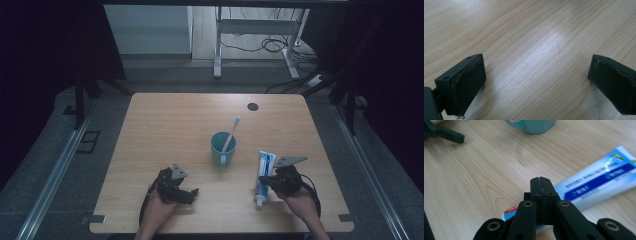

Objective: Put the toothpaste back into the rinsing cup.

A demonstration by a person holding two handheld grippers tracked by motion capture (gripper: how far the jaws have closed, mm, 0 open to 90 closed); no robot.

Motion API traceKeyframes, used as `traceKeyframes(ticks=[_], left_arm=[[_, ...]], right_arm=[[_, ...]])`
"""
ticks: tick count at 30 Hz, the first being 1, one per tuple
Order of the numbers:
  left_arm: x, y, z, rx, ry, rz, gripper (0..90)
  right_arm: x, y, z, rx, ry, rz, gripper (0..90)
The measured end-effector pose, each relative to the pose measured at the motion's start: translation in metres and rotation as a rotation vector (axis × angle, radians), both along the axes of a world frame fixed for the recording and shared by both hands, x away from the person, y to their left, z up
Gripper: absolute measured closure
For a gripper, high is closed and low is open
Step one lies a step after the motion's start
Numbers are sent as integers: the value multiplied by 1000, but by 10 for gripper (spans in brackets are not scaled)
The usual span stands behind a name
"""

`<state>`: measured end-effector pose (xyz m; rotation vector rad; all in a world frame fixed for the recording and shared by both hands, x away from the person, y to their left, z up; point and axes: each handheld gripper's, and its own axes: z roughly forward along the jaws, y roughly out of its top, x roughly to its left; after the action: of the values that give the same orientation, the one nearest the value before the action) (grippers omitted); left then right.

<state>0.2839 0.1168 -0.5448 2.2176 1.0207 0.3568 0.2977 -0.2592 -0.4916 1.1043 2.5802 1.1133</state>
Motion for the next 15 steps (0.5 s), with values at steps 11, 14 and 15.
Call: traceKeyframes(ticks=[11,14,15], left_arm=[[0,0,0,0,0,0,18],[0,0,0,0,0,0,18],[0,0,0,0,0,0,18]], right_arm=[[0,19,-11,-18,28,41,895],[-1,16,-15,-10,41,40,895],[-1,16,-15,-10,41,40,895]])
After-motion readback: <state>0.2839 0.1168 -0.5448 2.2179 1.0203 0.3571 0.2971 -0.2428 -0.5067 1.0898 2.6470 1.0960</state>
